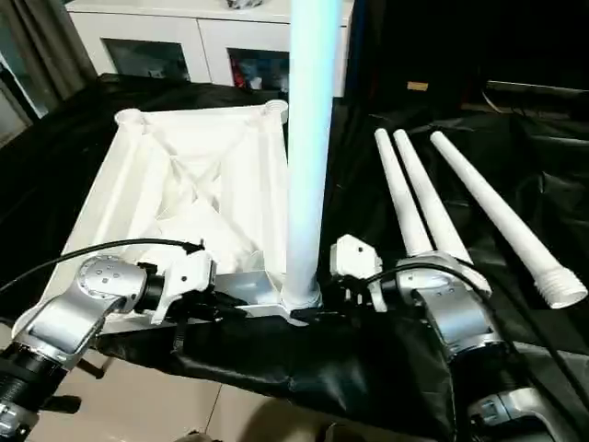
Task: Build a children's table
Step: Rotate leg to tighten
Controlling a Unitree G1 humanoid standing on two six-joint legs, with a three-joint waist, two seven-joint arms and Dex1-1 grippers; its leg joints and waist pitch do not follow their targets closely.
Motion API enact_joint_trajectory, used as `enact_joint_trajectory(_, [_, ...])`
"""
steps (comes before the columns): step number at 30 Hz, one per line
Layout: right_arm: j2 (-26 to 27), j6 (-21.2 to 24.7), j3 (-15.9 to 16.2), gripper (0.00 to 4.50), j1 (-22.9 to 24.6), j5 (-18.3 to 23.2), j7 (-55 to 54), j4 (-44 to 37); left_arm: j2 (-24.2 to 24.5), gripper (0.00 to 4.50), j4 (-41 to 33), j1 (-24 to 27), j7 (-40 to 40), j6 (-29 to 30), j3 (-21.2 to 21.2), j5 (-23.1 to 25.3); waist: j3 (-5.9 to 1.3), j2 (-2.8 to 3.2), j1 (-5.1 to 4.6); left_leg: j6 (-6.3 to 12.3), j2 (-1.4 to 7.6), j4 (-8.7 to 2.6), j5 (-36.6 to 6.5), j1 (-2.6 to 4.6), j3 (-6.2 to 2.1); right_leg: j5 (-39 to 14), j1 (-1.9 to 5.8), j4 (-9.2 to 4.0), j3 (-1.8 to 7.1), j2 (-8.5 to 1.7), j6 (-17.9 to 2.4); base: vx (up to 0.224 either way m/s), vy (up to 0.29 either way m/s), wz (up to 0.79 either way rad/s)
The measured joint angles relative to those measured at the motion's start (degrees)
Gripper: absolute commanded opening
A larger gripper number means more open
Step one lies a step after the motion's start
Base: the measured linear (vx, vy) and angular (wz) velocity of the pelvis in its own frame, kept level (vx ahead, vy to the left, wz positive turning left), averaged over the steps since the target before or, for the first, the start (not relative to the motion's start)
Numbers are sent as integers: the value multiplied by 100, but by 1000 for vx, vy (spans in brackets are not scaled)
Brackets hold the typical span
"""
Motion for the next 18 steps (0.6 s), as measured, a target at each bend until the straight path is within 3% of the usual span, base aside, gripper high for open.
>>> enact_joint_trajectory(7, [30, 54, 5, 295, 64, 77, 7, -17, 3, 0, 5, 2, 0, 0, 3, 2, 0, 0, -5, 0, 8, 11, 0, -9, 0, 0, -2, 2, -7, 0, 0, 0, 0, 0])
enact_joint_trajectory(13, [72, 228, -36, 277, 100, 173, -23, -28, -71, 0, 30, 1, 23, 31, 17, 2, -1, 1, -4, 0, 11, 12, 0, -9, 0, 0, -1, 2, -11, 0, 0, 0, 0, 0])
enact_joint_trajectory(18, [330, 466, -352, 275, 142, 171, -727, 92, -432, 0, 306, -201, 566, 253, 94, 129, -5, 9, -13, -2, 11, 26, 0, -6, 3, 10, 6, 4, -10, -1, -3, 0, 0, 0])
